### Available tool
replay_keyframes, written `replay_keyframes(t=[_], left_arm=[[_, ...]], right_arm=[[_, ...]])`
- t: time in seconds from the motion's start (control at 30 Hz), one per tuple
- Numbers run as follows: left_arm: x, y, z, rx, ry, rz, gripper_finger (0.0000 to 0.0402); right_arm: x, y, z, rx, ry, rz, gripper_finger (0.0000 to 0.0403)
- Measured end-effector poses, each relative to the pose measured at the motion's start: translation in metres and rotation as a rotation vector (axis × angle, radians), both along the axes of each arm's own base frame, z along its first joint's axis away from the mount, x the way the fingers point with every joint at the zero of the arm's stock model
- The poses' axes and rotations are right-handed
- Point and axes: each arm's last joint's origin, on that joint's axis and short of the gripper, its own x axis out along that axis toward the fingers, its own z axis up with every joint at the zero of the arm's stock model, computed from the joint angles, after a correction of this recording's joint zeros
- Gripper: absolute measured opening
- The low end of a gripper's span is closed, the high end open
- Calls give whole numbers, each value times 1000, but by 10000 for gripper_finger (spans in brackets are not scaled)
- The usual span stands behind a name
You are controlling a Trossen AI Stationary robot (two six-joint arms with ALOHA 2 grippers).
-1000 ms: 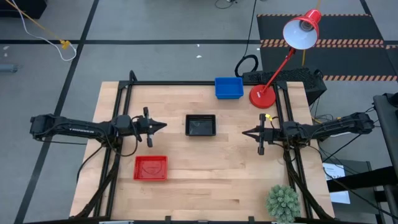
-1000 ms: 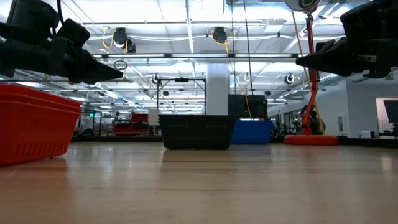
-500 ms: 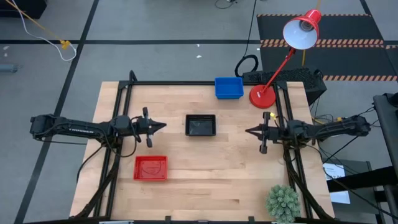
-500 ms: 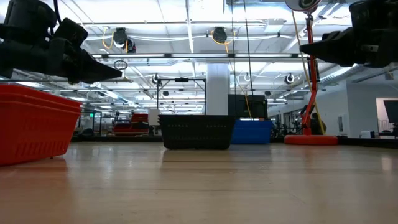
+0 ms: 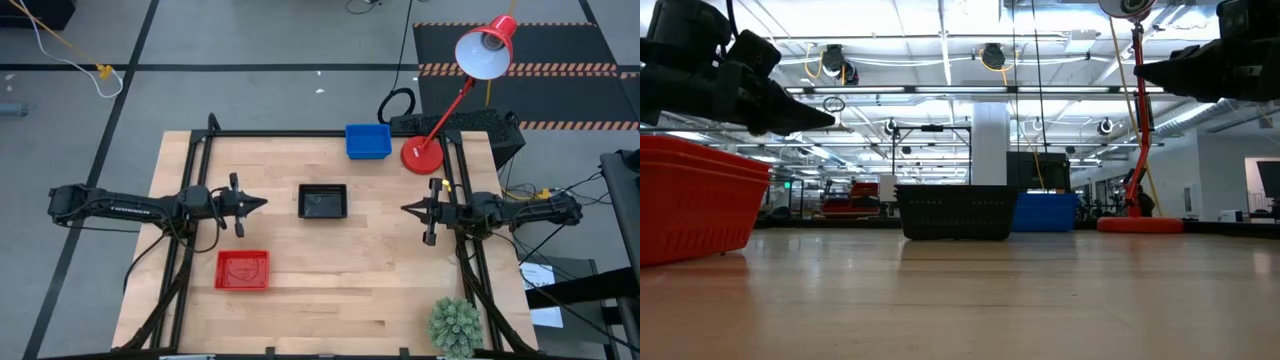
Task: Stack baskets by color
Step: Return to Home Position
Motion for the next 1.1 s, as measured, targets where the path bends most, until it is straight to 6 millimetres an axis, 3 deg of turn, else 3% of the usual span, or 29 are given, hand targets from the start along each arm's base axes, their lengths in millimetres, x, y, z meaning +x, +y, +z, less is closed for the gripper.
replay_keyframes(t=[0.43, 0.7, 1.1], left_arm=[[-1, 0, 1, 0, -11, 0, 1], [-1, 0, 3, 0, -25, -5, 2], [-11, -4, 12, -14, -87, -102, 1]], right_arm=[[-6, -1, 2, 24, -39, 5, 0], [-5, 2, -2, -14, 9, 158, 0], [-4, -4, -9, -17, 74, 95, 0]])
